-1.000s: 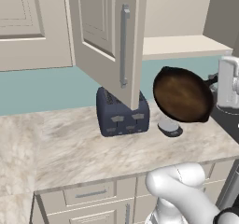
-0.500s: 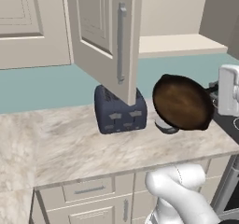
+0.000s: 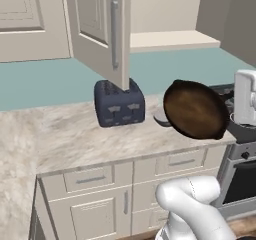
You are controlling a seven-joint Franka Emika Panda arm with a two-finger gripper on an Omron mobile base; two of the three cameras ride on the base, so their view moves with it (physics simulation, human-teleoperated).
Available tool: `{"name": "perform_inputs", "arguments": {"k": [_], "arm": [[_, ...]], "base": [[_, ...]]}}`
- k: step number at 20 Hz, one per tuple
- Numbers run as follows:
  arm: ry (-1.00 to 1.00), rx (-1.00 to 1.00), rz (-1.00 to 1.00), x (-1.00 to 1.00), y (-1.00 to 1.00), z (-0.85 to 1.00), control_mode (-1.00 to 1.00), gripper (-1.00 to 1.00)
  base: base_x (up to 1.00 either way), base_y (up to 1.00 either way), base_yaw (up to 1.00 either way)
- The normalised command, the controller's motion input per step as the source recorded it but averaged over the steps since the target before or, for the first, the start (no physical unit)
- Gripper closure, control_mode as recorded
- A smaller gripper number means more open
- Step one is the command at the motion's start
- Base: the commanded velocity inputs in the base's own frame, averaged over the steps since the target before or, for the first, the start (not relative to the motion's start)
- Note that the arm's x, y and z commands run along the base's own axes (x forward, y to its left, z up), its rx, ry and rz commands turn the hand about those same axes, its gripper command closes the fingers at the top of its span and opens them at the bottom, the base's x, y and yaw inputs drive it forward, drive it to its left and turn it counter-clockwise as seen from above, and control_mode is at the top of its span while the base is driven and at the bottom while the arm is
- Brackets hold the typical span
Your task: Pick the pan from the cabinet and place it on the stove. Then turn on the stove burner for the pan.
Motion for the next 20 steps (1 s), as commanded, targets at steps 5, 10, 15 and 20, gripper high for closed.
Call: {"name": "perform_inputs", "arguments": {"k": [5,10,15,20], "arm": [[0.00,0.00,0.00,0.00,0.00,0.00,1.00,1.00],[0.00,0.00,0.00,0.00,0.00,0.00,1.00,1.00],[0.00,0.00,0.00,0.00,0.00,0.00,1.00,1.00],[0.00,0.00,0.00,0.00,0.00,0.00,1.00,1.00]], "base": [[-0.36,-0.42,-0.02],[-0.26,-0.61,0.00],[-0.40,-0.73,0.00],[-0.46,-0.69,0.00]]}}
